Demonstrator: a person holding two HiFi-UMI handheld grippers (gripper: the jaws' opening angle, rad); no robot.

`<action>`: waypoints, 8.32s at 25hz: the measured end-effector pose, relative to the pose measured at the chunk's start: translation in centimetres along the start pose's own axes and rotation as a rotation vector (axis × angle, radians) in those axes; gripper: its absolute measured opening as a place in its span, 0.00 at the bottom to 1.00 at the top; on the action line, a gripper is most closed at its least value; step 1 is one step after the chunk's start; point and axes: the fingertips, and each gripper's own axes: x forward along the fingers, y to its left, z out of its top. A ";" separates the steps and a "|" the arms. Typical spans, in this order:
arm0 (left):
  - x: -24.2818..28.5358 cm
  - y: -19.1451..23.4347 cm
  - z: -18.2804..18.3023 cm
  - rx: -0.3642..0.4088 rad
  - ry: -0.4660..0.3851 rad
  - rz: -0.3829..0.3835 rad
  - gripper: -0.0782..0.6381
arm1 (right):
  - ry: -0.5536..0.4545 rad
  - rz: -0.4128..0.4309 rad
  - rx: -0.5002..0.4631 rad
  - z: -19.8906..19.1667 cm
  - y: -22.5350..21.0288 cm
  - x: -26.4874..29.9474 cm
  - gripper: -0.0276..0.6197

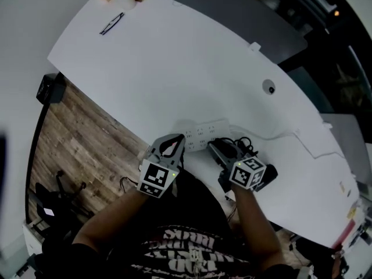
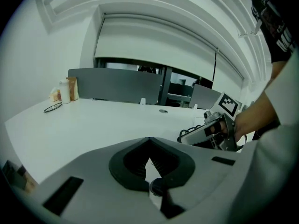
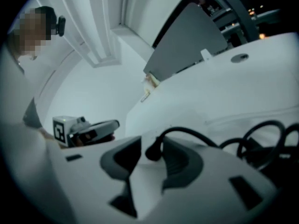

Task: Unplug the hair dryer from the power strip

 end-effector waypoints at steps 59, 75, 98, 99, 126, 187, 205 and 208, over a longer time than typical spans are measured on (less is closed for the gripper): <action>4.3 -4.7 -6.0 0.210 0.182 -0.291 0.14 | -0.146 -0.635 -0.633 2.5 0.5 0.9 0.20; 4.9 -4.5 -6.8 0.230 0.254 -0.273 0.14 | -0.079 -0.577 -0.561 0.3 -1.6 1.5 0.24; 4.8 -5.0 -7.0 0.272 0.271 -0.286 0.14 | -0.313 -0.036 0.101 4.3 -0.8 1.2 0.25; 4.9 -5.0 -7.0 0.273 0.270 -0.285 0.14 | -0.318 -0.046 0.128 4.6 -1.0 1.2 0.24; 5.6 -5.0 -2.1 0.194 0.125 -0.390 0.14 | -0.317 -0.086 0.219 3.3 -0.8 -0.7 0.29; 6.5 -5.7 -5.2 0.317 0.258 -0.436 0.24 | -0.548 -0.061 0.211 5.5 -3.3 -2.0 0.14; 6.3 -5.6 -6.0 0.316 0.311 -0.451 0.24 | -0.369 -0.346 -0.491 3.4 0.4 -0.1 0.18; 6.2 -5.4 -6.1 0.324 0.316 -0.446 0.24 | -0.339 -0.429 -0.520 3.8 0.5 0.7 0.18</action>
